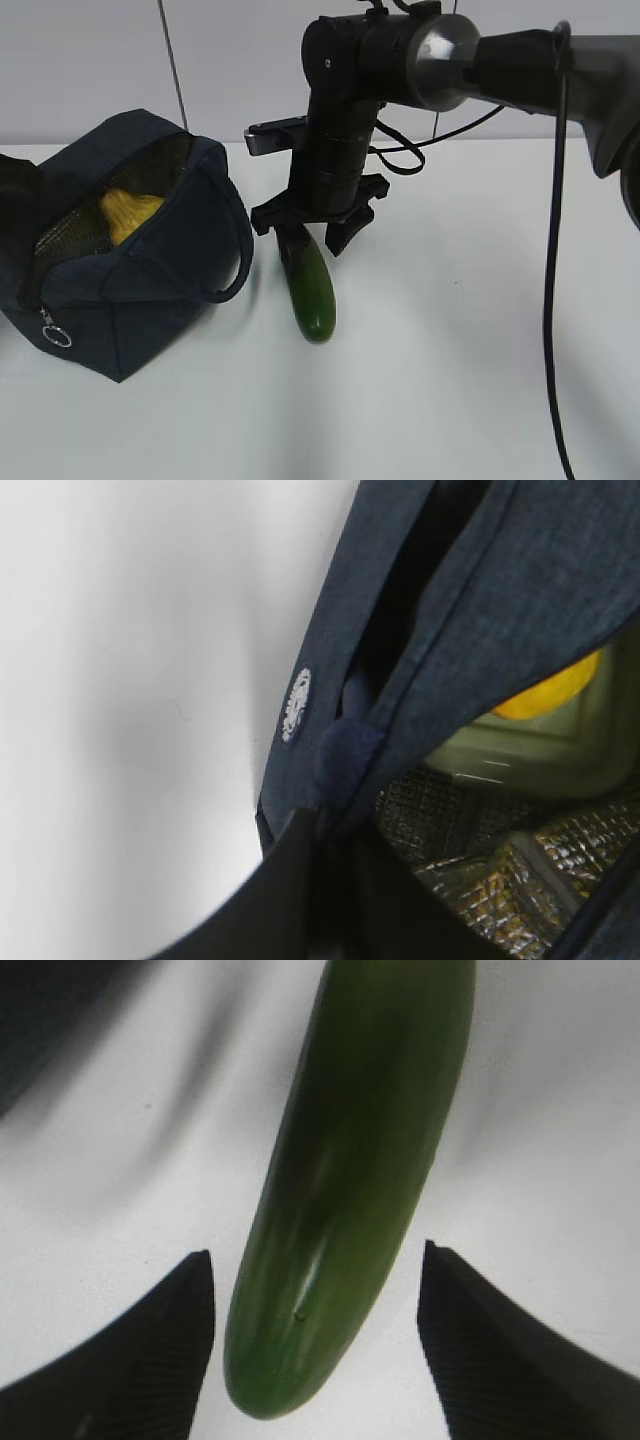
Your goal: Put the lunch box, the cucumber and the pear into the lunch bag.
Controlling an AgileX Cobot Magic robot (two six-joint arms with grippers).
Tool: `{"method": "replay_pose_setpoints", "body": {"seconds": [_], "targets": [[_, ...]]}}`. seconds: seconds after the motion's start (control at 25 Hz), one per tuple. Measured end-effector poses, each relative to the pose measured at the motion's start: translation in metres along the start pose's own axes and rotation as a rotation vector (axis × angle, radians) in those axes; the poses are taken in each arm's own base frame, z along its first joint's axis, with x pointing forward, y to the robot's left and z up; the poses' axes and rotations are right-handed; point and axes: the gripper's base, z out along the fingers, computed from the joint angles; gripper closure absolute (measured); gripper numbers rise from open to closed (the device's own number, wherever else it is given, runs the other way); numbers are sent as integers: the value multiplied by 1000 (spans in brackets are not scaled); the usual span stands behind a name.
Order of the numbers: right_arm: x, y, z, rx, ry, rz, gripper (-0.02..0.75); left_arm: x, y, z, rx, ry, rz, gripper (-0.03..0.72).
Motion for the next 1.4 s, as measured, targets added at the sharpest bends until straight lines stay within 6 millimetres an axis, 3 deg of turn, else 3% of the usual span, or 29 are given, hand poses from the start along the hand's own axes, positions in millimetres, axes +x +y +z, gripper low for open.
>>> {"method": "replay_pose_setpoints", "body": {"seconds": [0.4,0.88,1.4], "targets": [[-7,0,2,1,-69,0,218,0,0,1,0,2,-2,687],[-4,-5,40,4,-3,43,188,0,0,2,0,4,-3,687],[-3,-5,39,6,14,58,323,0,0,3,-1,8,-5,687]]}}
